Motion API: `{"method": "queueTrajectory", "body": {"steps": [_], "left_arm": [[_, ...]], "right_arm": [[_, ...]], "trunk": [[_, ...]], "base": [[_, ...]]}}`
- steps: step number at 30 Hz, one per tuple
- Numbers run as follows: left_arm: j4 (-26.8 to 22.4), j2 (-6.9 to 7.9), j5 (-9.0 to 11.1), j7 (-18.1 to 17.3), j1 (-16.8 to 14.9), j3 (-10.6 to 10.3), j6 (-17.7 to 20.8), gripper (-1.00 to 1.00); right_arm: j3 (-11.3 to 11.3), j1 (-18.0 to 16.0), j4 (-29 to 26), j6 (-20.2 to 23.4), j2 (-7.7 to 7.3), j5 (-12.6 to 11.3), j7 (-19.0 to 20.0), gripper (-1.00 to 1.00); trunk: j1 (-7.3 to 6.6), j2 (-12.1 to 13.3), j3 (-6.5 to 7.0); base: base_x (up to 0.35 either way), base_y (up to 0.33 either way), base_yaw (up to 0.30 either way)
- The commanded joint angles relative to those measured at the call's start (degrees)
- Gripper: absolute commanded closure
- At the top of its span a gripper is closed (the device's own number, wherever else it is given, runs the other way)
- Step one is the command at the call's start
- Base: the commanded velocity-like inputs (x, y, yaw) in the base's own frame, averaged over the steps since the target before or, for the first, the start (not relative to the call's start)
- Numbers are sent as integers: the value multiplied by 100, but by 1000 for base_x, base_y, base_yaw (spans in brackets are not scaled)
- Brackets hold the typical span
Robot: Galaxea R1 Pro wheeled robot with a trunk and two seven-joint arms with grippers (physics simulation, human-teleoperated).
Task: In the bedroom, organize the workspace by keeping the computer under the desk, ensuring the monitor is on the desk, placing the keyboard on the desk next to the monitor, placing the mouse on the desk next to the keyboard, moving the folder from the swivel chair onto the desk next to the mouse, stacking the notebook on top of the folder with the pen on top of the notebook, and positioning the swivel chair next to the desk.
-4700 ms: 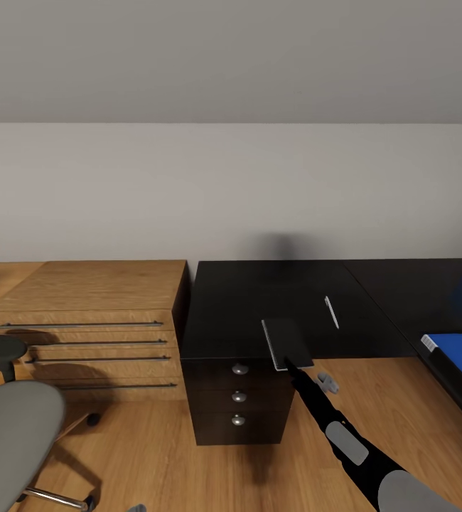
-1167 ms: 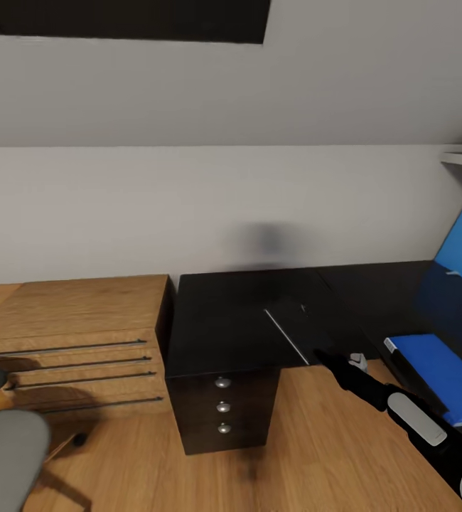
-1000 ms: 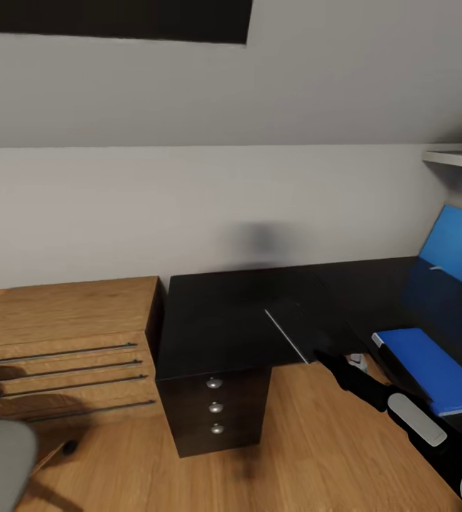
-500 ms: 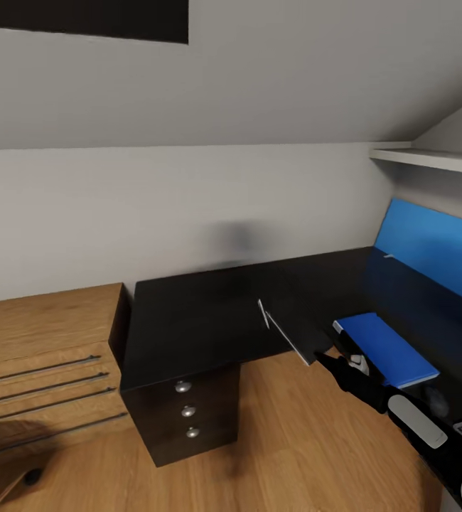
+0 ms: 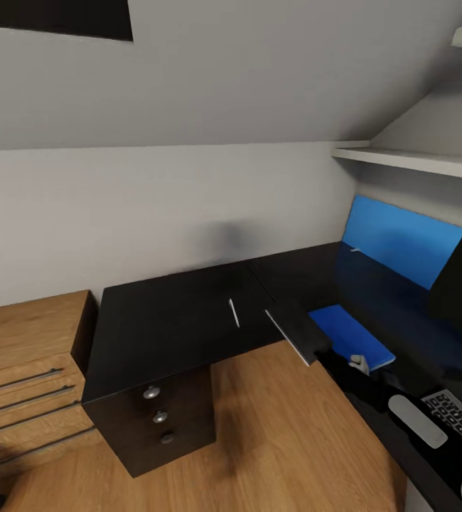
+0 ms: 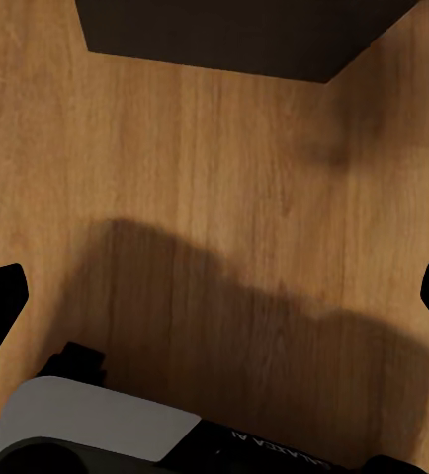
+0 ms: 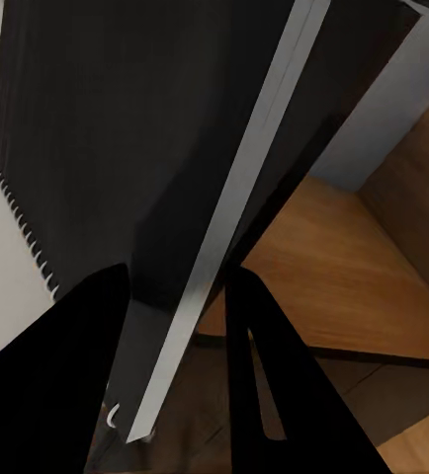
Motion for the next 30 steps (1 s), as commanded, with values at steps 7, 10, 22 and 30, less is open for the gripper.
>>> {"method": "queueTrajectory", "body": {"steps": [7, 10, 22, 30], "left_arm": [[1, 0, 60, 23, -3, -37, -30, -100], [1, -74, 34, 22, -3, -63, -38, -100], [1, -146, 34, 23, -3, -63, -38, -100], [1, -151, 34, 23, -3, -63, -38, -100]], "right_arm": [[10, 63, 114, 42, -57, -47, 582, 100], [-3, 98, 215, -65, 41, -23, 477, 100], [56, 98, 450, 10, 137, -50, 732, 100], [40, 98, 451, 27, 144, -64, 756, 100]], "trunk": [[0, -4, -6], [0, -4, -6], [0, -4, -6], [0, -4, -6]], "base": [[0, -3, -10], [0, 0, 0], [0, 0, 0], [0, 0, 0]]}}
